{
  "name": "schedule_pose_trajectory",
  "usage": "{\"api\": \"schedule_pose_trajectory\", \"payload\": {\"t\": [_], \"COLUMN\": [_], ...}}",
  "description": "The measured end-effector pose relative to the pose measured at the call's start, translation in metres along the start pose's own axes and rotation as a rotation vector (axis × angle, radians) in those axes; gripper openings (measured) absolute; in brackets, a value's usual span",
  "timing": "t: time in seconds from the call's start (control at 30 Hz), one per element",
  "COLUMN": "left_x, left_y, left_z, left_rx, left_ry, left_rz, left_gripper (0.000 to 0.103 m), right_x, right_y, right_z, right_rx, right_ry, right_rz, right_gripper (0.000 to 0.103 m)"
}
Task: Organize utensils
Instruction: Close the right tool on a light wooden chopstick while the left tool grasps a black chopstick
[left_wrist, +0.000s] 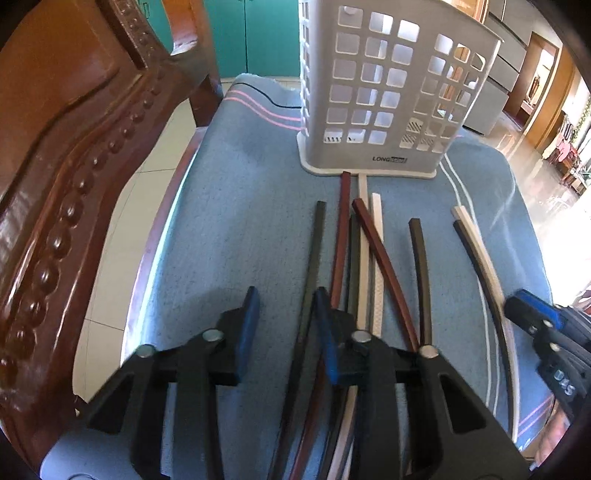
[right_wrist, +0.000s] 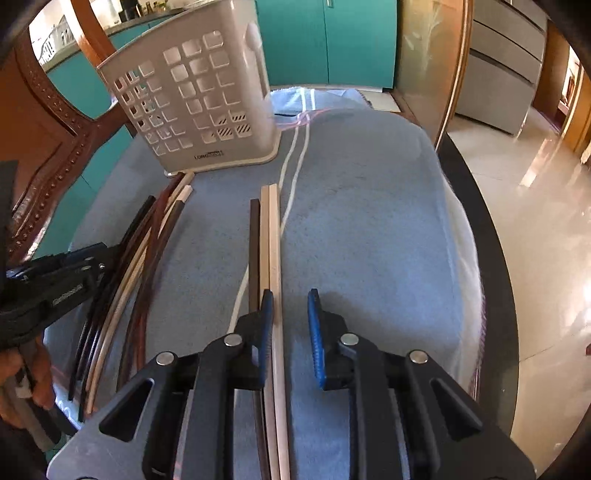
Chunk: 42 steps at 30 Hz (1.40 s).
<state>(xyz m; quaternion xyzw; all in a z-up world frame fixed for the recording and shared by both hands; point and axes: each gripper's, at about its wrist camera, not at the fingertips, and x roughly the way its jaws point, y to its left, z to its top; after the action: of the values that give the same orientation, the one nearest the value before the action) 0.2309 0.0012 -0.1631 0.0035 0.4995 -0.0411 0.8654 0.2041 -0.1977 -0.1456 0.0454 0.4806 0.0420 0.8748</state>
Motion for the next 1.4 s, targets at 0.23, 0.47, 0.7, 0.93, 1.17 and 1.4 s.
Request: {"api": "schedule_pose_trajectory", "payload": {"t": [0.23, 0.47, 0.7, 0.93, 1.17, 1.4], "left_x": [-0.008, -0.020, -0.012, 0.001, 0.015, 0.019], "left_y": [-0.011, -0.009, -0.005, -0.010, -0.017, -0.017], "left_z": [-0.012, -0.032, -0.022, 0.006, 0.026, 0.034], "left_rx": [0.020, -0.022, -0.035, -0.026, 0.004, 0.010], "left_ry": [-0.002, 0.038, 0.036, 0.050, 0.053, 0.074], "left_rz": [-0.020, -0.095, -0.088, -0.044, 0.030, 0.024], "left_gripper": [0.012, 0.009, 0.009, 0.023, 0.032, 0.032], "right_x": [0.014, 0.006, 0.007, 0.023, 0.033, 0.038], "right_y": [0.004, 0.003, 0.013, 0.024, 0.020, 0.014], "right_z": [0.012, 0.001, 0.002, 0.024, 0.038, 0.044], "right_rx": [-0.060, -0.077, -0.148, -0.196, -0.195, -0.158], "right_ry": [0.018, 0.079, 0.059, 0.048, 0.054, 0.064], "right_rz": [-0.033, -0.008, -0.070, -0.154, -0.147, -0.079], "right_gripper": [0.017, 0.007, 0.011, 0.024, 0.030, 0.014]}}
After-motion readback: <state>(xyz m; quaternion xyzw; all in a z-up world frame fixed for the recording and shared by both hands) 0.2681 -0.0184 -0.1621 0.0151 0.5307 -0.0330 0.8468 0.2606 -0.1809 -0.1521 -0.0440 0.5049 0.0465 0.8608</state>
